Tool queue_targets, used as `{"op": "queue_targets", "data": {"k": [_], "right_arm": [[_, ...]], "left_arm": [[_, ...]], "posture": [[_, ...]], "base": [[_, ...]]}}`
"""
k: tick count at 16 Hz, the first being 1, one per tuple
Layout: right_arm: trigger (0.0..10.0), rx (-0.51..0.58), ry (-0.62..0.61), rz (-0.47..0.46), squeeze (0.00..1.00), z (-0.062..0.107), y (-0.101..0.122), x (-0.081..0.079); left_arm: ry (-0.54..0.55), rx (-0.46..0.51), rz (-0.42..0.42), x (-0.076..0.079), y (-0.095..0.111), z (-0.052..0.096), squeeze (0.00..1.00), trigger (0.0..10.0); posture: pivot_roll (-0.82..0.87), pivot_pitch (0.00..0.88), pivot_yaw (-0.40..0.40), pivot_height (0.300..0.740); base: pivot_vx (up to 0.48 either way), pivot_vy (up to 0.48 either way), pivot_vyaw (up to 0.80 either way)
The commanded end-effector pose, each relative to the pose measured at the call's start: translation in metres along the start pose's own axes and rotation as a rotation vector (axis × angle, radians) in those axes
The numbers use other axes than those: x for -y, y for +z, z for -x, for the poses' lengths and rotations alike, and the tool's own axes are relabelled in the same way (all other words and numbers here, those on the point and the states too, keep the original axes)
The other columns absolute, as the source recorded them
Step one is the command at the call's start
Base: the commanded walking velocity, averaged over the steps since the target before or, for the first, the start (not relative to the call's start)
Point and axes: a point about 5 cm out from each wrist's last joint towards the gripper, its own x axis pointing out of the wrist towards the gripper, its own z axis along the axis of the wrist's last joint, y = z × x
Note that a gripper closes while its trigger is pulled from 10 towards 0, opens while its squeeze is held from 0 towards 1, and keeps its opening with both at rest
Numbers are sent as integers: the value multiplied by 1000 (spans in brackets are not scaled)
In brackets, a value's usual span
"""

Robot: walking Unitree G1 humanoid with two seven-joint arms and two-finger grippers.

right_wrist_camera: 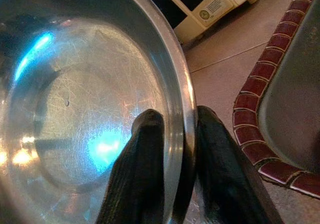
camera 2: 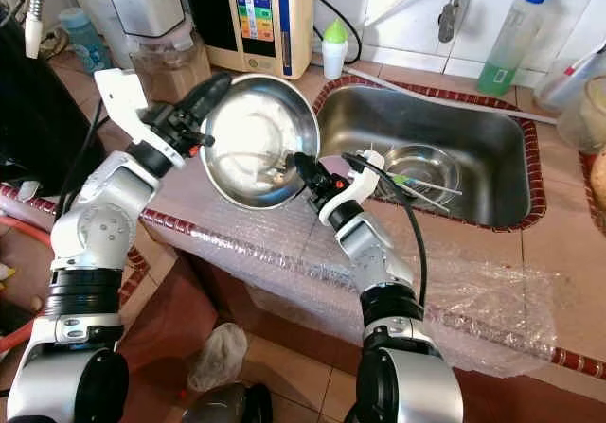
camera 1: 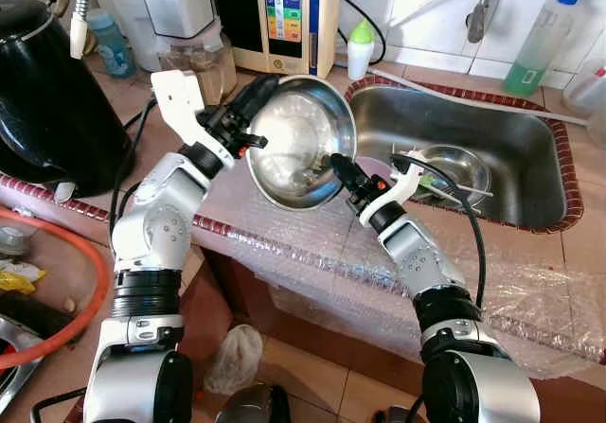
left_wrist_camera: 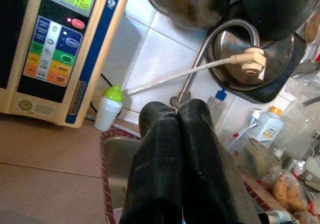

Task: Kitchen organization

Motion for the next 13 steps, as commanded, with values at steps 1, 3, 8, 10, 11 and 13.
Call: {"op": "queue_targets", "data": {"k": [1, 3, 8, 10, 11, 13], "right_arm": [[0, -142, 103, -71, 0, -5, -32, -16], [0, -170, 135, -76, 0, -4, -36, -19], [0, -122, 72, -53, 0, -6, -27, -16], [0, -82, 5, -32, 0, -8, -18, -12], [0, -64, -22, -29, 0, -8, -14, -9], [0, -25, -93, -15, 0, -7, -7, -3]], "left_arm": [[-60, 23, -2, 15, 5, -15, 0, 0], [-56, 24, 0, 14, 4, -15, 0, 0], [-28, -15, -17, 11, -7, -13, 0, 0], [3, -78, -84, 5, -18, -10, 114, 3216], [5, -86, -70, 5, -21, -10, 1000, 9255], [8, -143, -102, 3, -36, -9, 1000, 10000]], "posture": [[-1, 10, 68, 740], [0, 10, 67, 740], [-6, 10, 68, 740], [-6, 9, 70, 740], [-6, 7, 70, 740], [-2, 5, 69, 740]], "base": [[0, 0, 0], [0, 0, 0], [0, 0, 0], [0, 0, 0], [0, 0, 0], [0, 0, 0]]}}
